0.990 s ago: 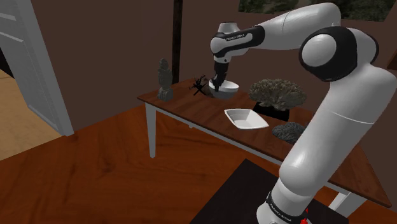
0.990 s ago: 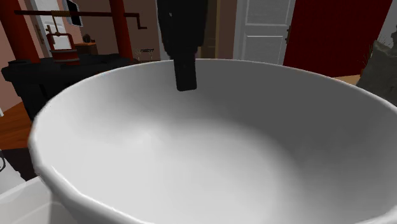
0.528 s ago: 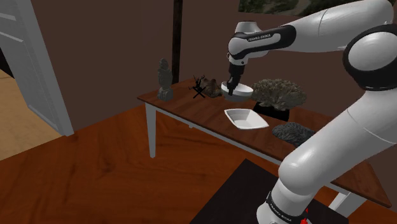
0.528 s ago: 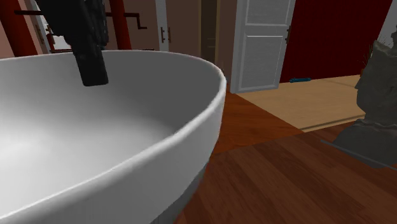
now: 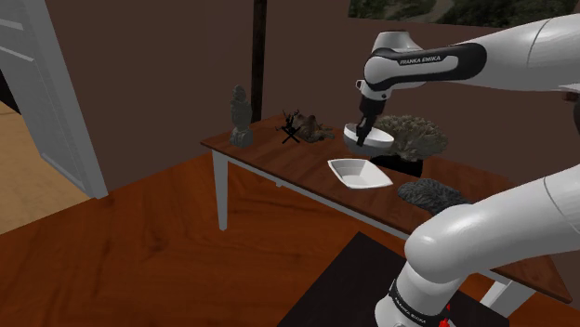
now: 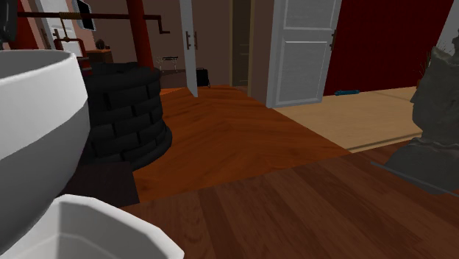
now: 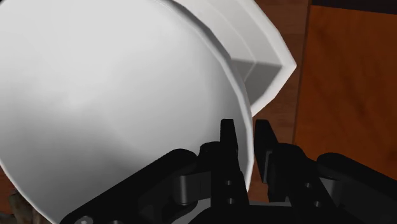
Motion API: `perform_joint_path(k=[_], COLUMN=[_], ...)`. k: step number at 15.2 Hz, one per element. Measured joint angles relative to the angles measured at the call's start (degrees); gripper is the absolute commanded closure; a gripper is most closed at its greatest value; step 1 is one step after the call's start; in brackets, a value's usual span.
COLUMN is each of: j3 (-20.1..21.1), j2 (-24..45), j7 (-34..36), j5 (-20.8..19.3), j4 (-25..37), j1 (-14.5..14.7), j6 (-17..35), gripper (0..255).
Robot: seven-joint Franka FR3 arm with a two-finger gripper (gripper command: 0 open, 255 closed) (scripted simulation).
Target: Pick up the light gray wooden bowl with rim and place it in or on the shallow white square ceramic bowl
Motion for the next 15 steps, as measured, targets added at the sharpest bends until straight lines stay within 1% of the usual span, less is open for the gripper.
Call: perform_joint_path(k=[6, 15], j3=[-0.7, -1.7], j2=[-0.5, 1.1], j7=[0.1, 0.7], j5=[-0.8, -1.7], j4=[-4.9, -10.7], j1=[-0.5, -0.8], j6=[4.4, 11.7], gripper=[255, 255])
